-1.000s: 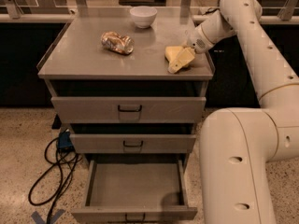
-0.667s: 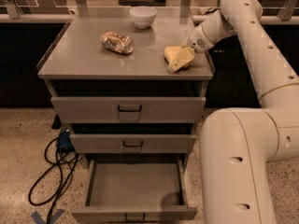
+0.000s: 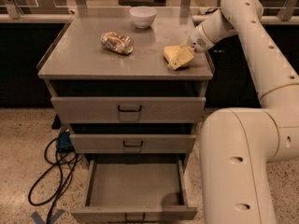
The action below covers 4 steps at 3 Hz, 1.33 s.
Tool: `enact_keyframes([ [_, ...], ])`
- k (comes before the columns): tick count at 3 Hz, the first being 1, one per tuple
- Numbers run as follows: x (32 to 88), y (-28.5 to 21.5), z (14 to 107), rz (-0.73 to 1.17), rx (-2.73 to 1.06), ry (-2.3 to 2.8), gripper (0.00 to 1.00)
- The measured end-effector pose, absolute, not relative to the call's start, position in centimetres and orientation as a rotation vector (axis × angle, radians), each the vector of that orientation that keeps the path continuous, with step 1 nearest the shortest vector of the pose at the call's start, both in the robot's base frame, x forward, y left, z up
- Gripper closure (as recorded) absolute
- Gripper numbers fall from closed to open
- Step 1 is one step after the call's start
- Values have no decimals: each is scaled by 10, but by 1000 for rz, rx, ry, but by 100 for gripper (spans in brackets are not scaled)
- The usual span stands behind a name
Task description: Place sponge into bottom drawer
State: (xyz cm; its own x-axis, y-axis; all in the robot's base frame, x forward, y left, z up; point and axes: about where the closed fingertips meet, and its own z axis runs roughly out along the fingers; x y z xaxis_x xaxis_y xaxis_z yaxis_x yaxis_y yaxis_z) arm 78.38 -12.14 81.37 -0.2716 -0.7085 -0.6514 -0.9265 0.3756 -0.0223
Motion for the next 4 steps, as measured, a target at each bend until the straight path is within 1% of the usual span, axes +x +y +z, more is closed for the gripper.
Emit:
enact_keyframes([
  [1, 784, -121, 817, 494, -1403, 2065, 100],
  [2, 772, -129, 819, 506, -1413, 2052, 100],
  [3, 742, -174, 871, 398, -1389, 1904, 100],
  [4, 690, -201, 965, 251, -1313, 1689, 100],
])
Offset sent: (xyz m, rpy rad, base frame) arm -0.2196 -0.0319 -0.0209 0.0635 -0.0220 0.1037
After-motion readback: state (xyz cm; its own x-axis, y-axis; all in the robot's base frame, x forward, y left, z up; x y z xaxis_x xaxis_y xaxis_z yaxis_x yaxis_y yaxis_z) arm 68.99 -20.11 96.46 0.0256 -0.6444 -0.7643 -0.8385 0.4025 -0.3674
